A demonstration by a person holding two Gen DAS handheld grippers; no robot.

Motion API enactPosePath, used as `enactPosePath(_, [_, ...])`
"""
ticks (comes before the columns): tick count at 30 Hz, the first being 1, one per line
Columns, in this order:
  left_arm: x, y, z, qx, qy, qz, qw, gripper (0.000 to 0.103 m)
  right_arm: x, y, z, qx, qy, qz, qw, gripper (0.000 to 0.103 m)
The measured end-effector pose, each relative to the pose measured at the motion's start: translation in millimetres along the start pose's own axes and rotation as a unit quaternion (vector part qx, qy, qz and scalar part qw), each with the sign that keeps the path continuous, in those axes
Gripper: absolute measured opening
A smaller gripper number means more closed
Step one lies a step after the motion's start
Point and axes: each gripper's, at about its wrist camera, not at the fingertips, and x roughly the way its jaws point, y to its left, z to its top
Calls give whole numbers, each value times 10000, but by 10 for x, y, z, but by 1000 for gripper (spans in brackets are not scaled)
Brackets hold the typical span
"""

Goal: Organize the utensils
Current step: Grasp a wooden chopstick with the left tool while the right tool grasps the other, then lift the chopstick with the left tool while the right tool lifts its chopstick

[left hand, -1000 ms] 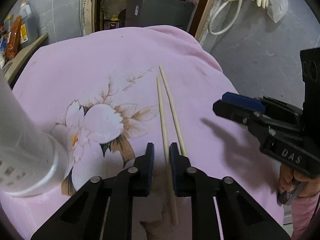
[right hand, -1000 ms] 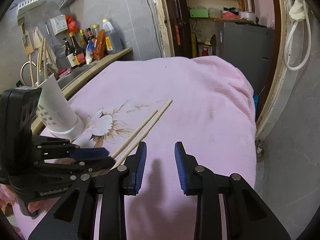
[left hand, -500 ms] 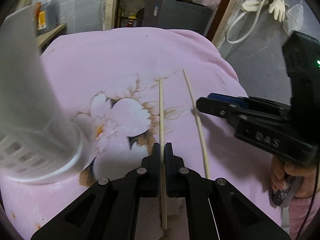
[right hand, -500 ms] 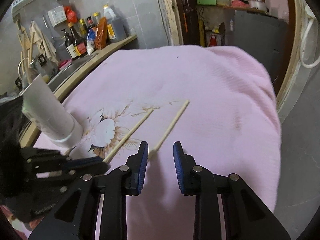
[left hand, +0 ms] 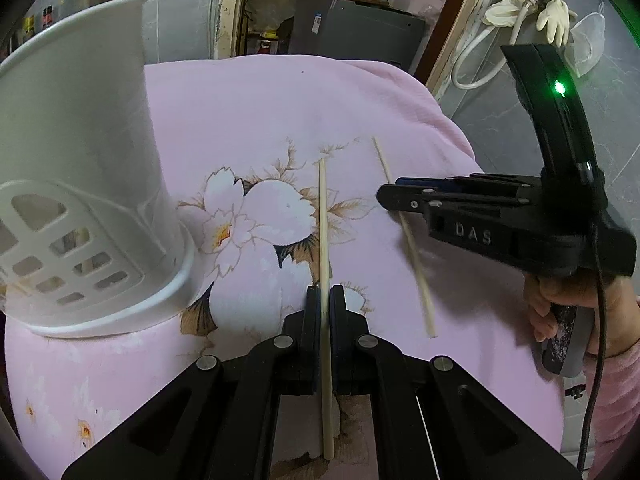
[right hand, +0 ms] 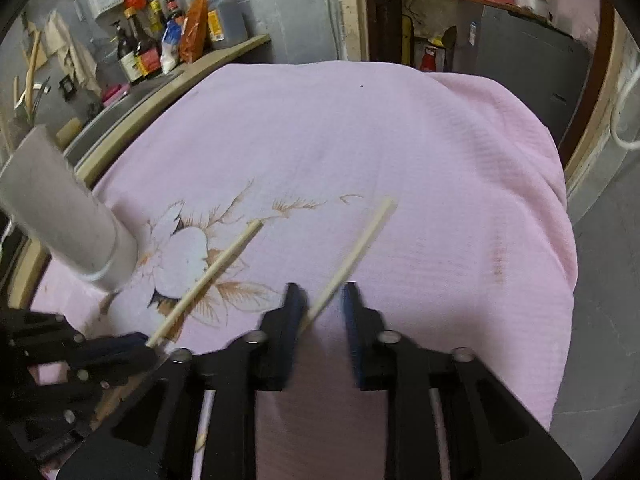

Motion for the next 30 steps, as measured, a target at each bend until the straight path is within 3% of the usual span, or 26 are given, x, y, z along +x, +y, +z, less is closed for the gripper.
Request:
enactPosePath(8, [-99,15,-97,6,117,-69,9999,3,-230,241,-281,-636,193,-65,9978,4])
enactPosePath(15, [-154,-7,-195,258,109,-2,9996,3,-357,371,-453,-987,324,-299,9941,4])
enactPosePath(24, [27,13,-28,216,330,-89,9992,3,-166,313,-263,-627,456,-154,9969,7])
enactPosePath(30, [1,14,-56,199,164,-128,9996,3,-214,342,-318,-459,108,-245,9986,3])
